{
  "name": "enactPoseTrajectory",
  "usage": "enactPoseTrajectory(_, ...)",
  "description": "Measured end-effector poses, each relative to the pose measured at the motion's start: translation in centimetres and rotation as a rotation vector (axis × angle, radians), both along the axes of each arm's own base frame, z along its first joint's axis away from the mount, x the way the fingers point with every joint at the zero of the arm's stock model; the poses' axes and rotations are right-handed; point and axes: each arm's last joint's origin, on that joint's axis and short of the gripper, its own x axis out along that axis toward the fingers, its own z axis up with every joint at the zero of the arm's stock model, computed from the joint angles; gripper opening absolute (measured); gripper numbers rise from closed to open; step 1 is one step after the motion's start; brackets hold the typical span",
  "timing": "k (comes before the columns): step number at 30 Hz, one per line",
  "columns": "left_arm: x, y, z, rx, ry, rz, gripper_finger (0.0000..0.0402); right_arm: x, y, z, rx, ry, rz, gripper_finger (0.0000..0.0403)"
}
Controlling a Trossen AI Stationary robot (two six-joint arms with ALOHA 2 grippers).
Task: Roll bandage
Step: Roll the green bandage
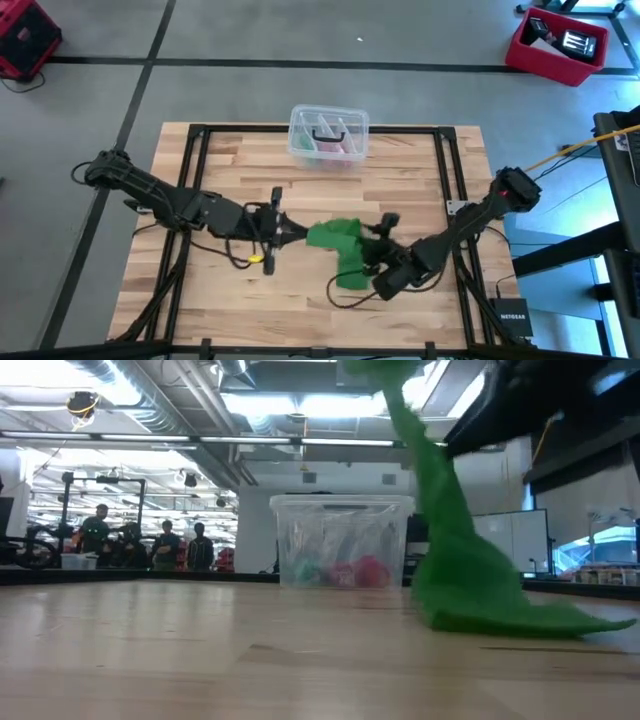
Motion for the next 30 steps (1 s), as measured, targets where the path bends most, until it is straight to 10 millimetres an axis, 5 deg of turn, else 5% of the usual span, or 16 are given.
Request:
enactPoseTrajectory(8,-1.5,-0.6,4.0,0.096,-0.189,-0.066,0.0002,-2.7,-1.8,6.8,-0.02,0.087,-0.027,0.0169)
enactPoseTrajectory(15,-2.4,1.2,7.6,0.156,-0.331,0.038,0.0002,-5.8,-0.8,12.9,0.24,-0.245,0.069,0.017)
enactPoseTrajectory(20,-2.0,2.0,7.4,0.182,-0.311,0.071,0.0002,-6.0,-0.3,11.8,0.258,-0.42,0.048,0.0178)
enactPoseTrajectory(26,-1.5,3.2,7.3,0.186,-0.3,0.115,0.0002,-2.9,0.3,8.9,0.422,-0.467,0.16,0.0239)
enactPoseTrajectory(30,-1.3,3.9,7.3,0.18,-0.298,0.14,0.0002,-2.1,0.2,9.8,0.539,-0.503,0.251,0.0274)
